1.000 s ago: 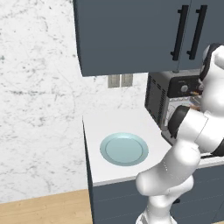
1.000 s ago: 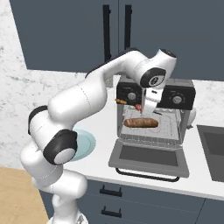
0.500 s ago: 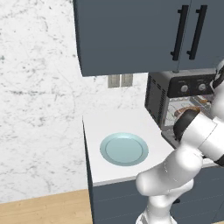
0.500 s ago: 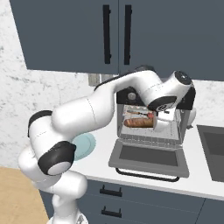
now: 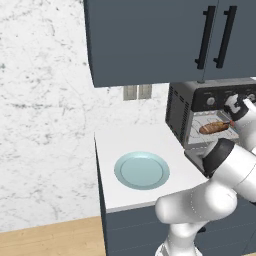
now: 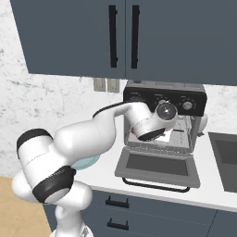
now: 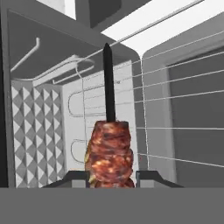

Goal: Pick up the kebab skewer and baguette bread, and place them inside the toaster oven. Close the toaster oven door and start by setting the timer.

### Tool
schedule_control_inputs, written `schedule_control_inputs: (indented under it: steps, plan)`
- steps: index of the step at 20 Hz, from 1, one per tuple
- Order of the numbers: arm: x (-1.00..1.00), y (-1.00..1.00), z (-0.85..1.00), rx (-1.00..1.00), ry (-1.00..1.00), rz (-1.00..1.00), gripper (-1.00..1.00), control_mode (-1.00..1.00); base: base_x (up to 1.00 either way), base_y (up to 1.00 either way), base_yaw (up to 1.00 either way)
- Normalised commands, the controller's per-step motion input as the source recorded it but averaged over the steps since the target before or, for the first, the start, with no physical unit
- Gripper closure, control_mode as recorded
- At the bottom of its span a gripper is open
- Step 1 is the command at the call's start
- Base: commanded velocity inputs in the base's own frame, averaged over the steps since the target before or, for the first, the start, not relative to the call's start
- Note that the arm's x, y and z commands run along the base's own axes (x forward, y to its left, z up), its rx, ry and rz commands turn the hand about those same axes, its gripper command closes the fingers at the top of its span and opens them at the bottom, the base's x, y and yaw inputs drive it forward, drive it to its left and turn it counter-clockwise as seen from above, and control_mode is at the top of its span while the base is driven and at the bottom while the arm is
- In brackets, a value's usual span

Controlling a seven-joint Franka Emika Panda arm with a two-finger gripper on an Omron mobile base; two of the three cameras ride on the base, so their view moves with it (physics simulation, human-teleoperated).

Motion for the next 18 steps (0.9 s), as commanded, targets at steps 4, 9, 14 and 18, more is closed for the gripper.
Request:
schedule_control_inputs:
  steps: [4,9,14,18]
  plan:
    - [0.40,-0.30,0.00,0.00,0.00,-0.07,1.00,-1.00,0.00,0.00,0.00]
    - [0.15,-0.46,0.00,0.00,0.00,-0.01,1.00,-1.00,0.00,0.00,0.00]
    - [0.17,-0.28,0.00,0.00,0.02,0.00,1.00,-1.00,0.00,0.00,0.00]
    - [0.05,-0.14,-0.01,0.00,0.08,0.00,1.00,-1.00,0.00,0.00,0.00]
